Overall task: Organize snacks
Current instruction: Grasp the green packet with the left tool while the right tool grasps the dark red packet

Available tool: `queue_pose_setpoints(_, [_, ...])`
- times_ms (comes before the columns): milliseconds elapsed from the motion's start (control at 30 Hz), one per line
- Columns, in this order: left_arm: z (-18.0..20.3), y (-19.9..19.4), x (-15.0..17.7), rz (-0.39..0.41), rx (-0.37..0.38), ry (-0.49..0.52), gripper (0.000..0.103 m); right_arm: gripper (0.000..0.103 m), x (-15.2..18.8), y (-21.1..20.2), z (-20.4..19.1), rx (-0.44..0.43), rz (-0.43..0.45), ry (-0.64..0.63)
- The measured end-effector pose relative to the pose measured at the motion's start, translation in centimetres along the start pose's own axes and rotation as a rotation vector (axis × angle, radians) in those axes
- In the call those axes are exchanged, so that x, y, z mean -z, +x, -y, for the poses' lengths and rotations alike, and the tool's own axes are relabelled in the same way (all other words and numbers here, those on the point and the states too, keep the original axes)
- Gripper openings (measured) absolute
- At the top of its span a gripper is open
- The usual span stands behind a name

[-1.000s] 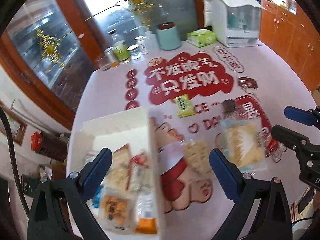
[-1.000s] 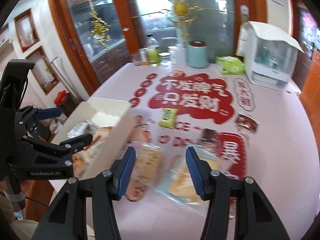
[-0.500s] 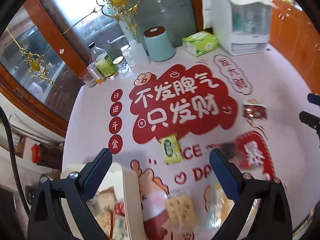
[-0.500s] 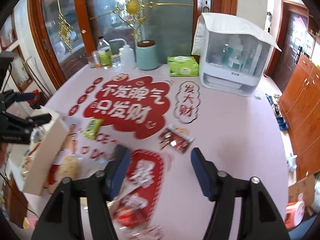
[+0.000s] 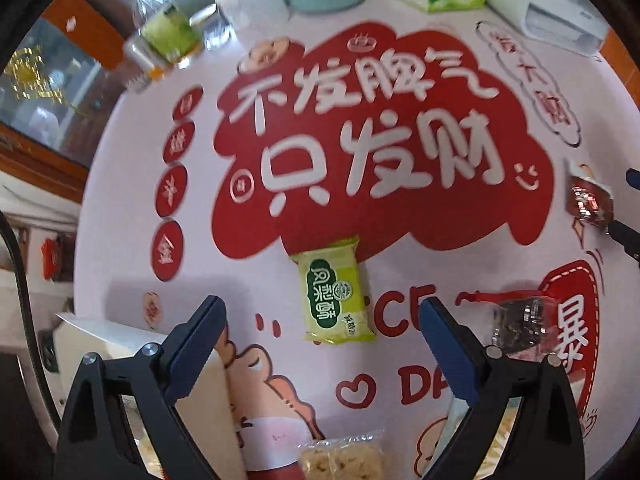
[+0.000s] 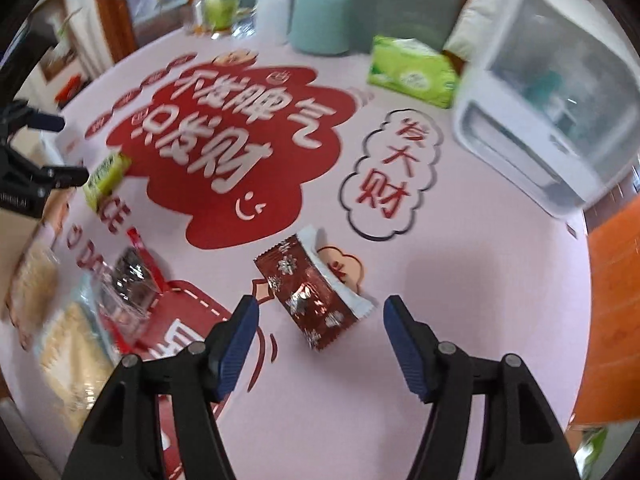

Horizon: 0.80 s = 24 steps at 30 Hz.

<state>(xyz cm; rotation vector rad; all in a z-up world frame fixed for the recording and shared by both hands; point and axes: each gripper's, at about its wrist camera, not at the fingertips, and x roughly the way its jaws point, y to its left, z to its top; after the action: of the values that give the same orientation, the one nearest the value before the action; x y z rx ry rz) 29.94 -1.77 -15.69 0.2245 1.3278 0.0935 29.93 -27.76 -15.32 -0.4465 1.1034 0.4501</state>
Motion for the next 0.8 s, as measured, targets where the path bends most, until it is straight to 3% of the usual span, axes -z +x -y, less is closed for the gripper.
queue_pose_setpoints(233, [-0.9, 2.3, -0.2, -0.046, 0.025, -0.033, 0.095, 0.065, -1.3, 4.0, -1.5, 0.021, -0.022, -0.114])
queue_pose_setpoints(433, [-1.6, 3.8, -0.7, -0.092, 0.090, -0.064, 0.084, 0.066, -2.1, 5.7, -0.8, -0.031, -0.056, -0.096])
queue_pose_setpoints(567, [-1.7, 5.1, -0.4, -0.130, 0.135, -0.075, 0.067, 0.065, -2.1, 6.1, 0.1, -0.121, -0.079, -0.023])
queue_pose_setpoints(633, [-2.0, 5.3, -0.3, -0.123, 0.174, -0.097, 0.059, 0.064, -1.9, 6.1, 0.1, -0.123, -0.077, -0.013])
queue_pose_setpoints(700, [-2.1, 5.4, -0.2, -0.127, 0.213, -0.108, 0.041, 0.055, -1.5, 5.7, -0.2, -0.124, -0.068, -0.014])
queue_pose_setpoints(733, [-1.9, 5.2, -0.1, -0.117, 0.209, -0.100, 0.037, 0.043, -1.4, 5.5, -0.4, -0.124, -0.062, -0.015])
queue_pose_setpoints(800, [-1.5, 5.1, 0.1, -0.104, 0.195, -0.084, 0.035, 0.039, -1.2, 5.1, -0.8, -0.117, -0.066, -0.010])
